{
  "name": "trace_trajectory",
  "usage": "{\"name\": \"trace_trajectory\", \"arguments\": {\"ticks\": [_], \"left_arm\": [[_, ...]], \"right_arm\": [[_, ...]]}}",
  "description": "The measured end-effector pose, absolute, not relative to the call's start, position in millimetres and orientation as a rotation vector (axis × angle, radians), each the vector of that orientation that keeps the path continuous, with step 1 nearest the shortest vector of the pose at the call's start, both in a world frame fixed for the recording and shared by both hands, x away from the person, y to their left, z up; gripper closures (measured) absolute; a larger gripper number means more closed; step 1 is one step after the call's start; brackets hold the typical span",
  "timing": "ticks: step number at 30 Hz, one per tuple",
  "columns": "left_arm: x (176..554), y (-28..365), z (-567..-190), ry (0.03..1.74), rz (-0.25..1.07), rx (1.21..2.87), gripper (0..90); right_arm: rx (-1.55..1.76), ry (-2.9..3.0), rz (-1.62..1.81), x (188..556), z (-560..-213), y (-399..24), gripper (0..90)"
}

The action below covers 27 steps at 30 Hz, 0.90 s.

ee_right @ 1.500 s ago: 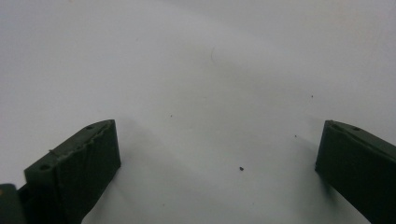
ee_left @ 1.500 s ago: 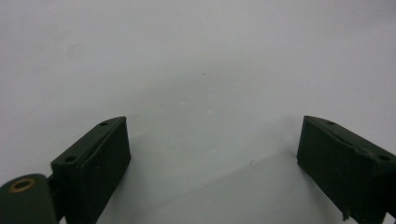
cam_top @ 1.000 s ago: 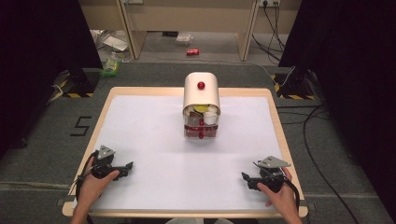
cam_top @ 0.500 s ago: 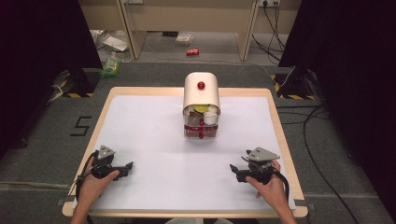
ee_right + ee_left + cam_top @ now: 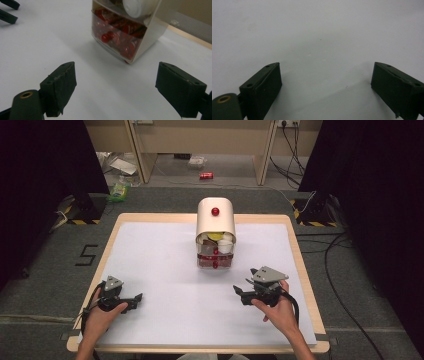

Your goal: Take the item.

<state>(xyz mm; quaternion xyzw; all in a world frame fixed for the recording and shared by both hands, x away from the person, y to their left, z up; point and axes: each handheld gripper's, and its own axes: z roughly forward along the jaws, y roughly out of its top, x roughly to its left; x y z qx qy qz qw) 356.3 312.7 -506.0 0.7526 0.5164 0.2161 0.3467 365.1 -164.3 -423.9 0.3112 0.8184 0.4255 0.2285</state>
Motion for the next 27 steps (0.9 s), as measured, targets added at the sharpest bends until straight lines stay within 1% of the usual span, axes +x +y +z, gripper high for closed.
{"name": "trace_trajectory", "arguments": {"ticks": [9, 17, 27], "left_arm": [[356, 313, -506, 1.34, 0.56, 1.953, 8.9], [356, 313, -506, 1.342, 0.558, 1.95, 9.0], [356, 313, -506, 1.341, 0.556, 1.95, 9.0]], "right_arm": [[0.769, 2.229, 1.237, 375, -399, -138, 18.7], [0.721, 2.22, 1.246, 385, -385, -119, 19.9], [0.685, 2.212, 1.246, 397, -371, -107, 21.1]]}}
